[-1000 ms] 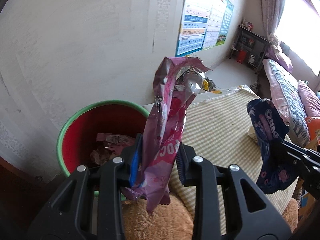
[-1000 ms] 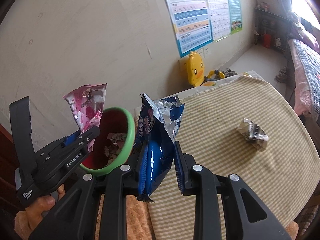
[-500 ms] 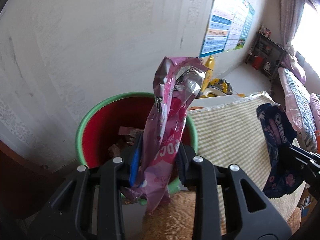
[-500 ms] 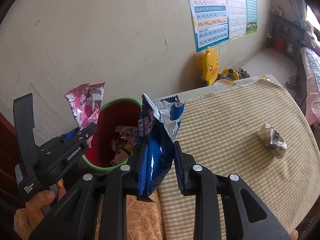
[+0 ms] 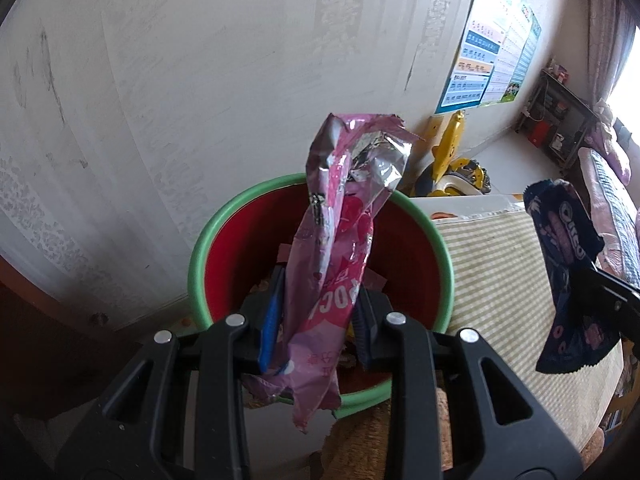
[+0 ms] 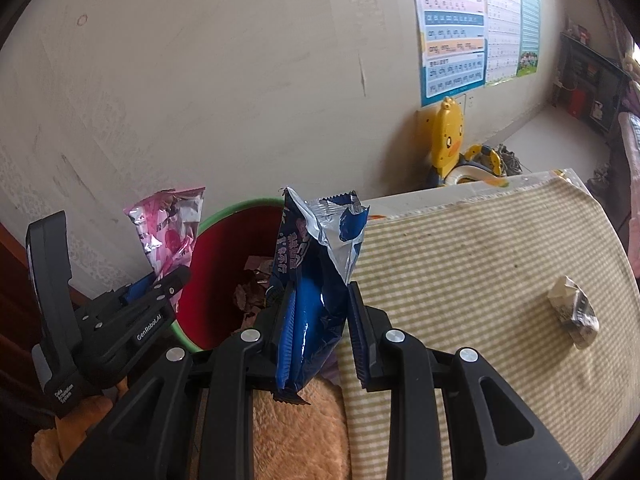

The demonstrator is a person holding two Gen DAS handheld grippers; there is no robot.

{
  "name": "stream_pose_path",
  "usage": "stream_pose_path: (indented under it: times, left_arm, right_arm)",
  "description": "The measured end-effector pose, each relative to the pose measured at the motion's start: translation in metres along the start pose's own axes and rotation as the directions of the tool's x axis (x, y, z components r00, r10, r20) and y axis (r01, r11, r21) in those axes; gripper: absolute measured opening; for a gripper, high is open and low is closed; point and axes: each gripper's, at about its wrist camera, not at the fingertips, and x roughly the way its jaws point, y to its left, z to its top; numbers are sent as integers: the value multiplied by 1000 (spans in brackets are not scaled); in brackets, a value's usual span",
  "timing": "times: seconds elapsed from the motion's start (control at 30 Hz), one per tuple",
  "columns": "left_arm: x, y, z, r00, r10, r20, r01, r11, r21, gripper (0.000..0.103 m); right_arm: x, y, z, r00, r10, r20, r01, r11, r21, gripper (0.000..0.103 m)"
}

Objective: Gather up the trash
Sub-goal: 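Carry both wrappers over the red bucket and open both tools to drop them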

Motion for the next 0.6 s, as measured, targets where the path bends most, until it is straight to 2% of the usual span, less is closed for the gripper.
stream_pose_path:
  times: [0.6]
  left_arm:
    - [40,27,-5,995,54,-81,-57,998,-32,29]
  right_arm:
    - [48,34,23,998,42,-54,-46,996,-80,24]
